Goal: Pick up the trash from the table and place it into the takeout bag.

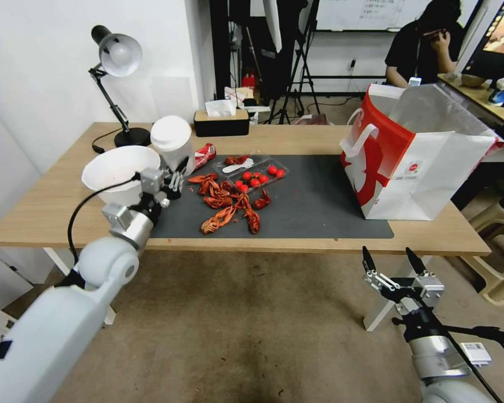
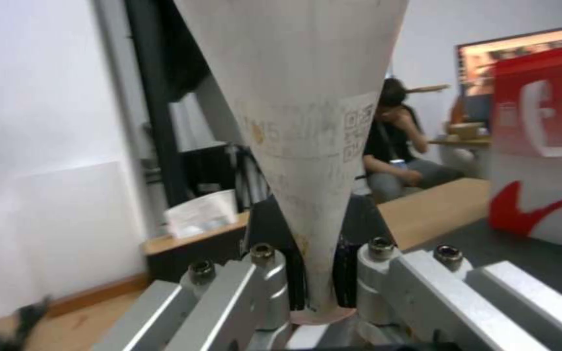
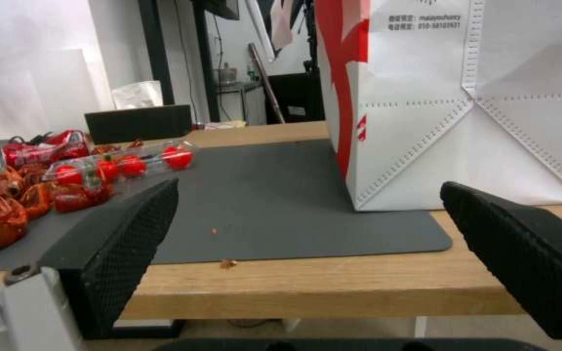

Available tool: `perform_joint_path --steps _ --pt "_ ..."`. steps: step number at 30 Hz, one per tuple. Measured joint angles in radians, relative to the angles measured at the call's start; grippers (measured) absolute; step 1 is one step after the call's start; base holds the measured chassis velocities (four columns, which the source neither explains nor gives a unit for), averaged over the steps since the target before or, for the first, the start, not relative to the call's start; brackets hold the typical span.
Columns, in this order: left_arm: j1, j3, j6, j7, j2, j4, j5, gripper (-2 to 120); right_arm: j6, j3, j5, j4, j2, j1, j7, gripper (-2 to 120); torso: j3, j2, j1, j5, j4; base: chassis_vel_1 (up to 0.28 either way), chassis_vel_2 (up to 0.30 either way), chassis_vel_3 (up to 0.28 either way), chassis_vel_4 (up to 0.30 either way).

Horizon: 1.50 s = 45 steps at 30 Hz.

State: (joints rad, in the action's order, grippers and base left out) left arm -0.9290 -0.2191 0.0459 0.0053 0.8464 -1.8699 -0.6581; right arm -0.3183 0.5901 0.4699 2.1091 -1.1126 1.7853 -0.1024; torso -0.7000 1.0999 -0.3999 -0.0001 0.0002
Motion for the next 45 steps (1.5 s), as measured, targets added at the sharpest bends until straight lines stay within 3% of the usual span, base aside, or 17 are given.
perform_joint_path --steps 2,3,6,10,12,19,22,34,39,45 --pt "0.090 0.082 0.005 0.016 -0.031 0.018 -0.044 7 0.000 -0.003 -0.005 0.003 0.000 -0.001 0.000 100 0.000 0.000 0.000 -0.0002 0.0000 0.000 0.000 0.000 0.000" --pt "0.090 0.082 0.005 0.016 -0.031 0.018 -0.044 7 0.000 -0.003 -0.005 0.003 0.000 -0.001 0.000 100 0.000 0.000 0.000 -0.0002 0.0000 0.000 0.000 0.000 0.000" --pt "0.339 0.281 0.008 0.090 -0.037 0.085 -0.113 5 0.004 0.000 -0.008 0.013 0.000 -0.003 -0.003 100 0.000 0.000 0.000 0.0005 -0.0002 0.000 0.000 0.000 0.000" --pt "0.448 0.366 0.009 0.113 -0.018 0.131 -0.129 5 0.005 0.000 -0.011 0.015 -0.001 -0.002 -0.004 100 0.000 0.000 0.000 -0.0002 0.0000 0.000 0.000 0.000 0.000" --pt "0.592 0.467 0.009 0.125 0.023 0.194 -0.147 5 0.005 0.001 -0.014 0.017 -0.004 -0.003 -0.005 100 0.000 0.000 0.000 0.0004 -0.0001 0.000 0.000 0.000 0.000" --pt "0.756 0.602 0.012 0.132 0.115 0.305 -0.156 5 0.005 0.004 -0.018 0.017 -0.010 -0.002 -0.005 100 0.000 0.000 0.000 0.0003 -0.0003 0.000 0.000 0.000 0.000" --pt "0.848 0.680 0.027 0.142 0.227 0.410 -0.155 5 0.003 0.008 -0.018 0.013 -0.016 -0.001 -0.005 100 0.000 0.000 0.000 0.0004 -0.0004 0.000 0.000 0.000 0.000" --pt "0.948 0.745 0.061 0.182 0.405 0.597 -0.150 5 -0.008 0.023 -0.012 0.005 -0.022 0.010 0.002 100 0.000 0.000 0.000 0.0002 -0.0002 0.000 0.000 0.000 0.000" --pt "0.977 0.759 0.073 0.200 0.437 0.641 -0.136 5 -0.011 0.025 -0.010 0.005 -0.021 0.011 0.003 100 0.000 0.000 0.000 0.0001 0.0001 0.000 0.000 0.000 0.000" --pt "1.068 0.792 0.088 0.182 0.557 0.795 0.022 5 -0.014 0.027 -0.013 0.005 -0.024 0.012 0.006 100 0.000 0.000 0.000 0.0003 0.0000 0.000 0.000 0.000 0.000"
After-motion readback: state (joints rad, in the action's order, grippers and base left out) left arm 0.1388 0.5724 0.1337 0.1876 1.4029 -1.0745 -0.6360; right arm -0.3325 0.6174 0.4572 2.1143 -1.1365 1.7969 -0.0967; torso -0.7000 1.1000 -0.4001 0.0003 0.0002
